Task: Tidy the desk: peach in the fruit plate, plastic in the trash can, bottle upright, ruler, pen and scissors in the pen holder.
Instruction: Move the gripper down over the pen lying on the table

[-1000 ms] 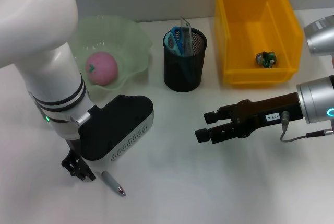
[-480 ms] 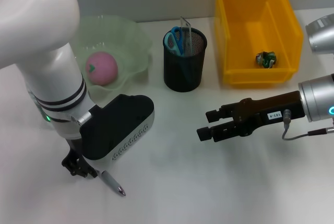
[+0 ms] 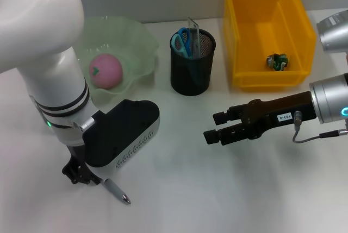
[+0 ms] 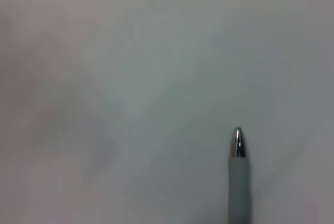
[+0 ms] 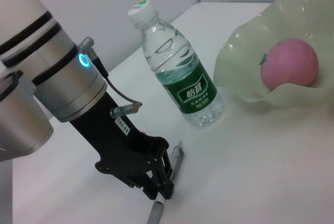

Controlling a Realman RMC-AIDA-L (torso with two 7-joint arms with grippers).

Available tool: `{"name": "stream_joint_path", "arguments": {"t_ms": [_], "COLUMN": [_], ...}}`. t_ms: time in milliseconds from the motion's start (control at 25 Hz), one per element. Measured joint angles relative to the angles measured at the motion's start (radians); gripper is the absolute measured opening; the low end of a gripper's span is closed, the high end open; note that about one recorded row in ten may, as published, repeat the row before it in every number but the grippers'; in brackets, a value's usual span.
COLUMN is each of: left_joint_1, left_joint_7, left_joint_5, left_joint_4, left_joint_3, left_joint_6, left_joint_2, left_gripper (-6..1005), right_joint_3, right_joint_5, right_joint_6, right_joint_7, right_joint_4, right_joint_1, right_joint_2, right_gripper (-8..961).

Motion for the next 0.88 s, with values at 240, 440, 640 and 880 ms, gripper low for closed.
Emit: {"name": "stream_joint_path", "arguments": {"t_ms": [240,440,640,880], "left_joint_1": [-0.003,-0.004,-0.005,-0.005], "left_joint_7": [-0.002,-0.002,-0.002,-0.002], "left_joint_5": [0.005,0.005,0.004,0.000], "left_joint_4": [0.000,-0.003,-0.003,-0.003], "left_joint_3": [0.000,0.000,0.000,0.000], "left_joint_6": [0.000,0.001,0.001,0.002], "left_joint_2": [-0.001,-0.002,-0.002,-0.002], "left_gripper": [202,198,193,188], "right_joint_3": [0.000,0.000,0.000,0.000], "right_joint_5": [0.000,0.000,0.000,0.000], "right_joint_6": [0.000,0.000,0.000,0.000], "right_joint_7": [0.000,0.000,0.004,0.008], "right_joint_4": [0.000,0.000,0.000,0.000], "right_joint_1": [0.000,0.000,0.000,0.000], "right_joint_2": [0.000,0.000,0.000,0.000], "right_gripper": [823,824,823,823]}}
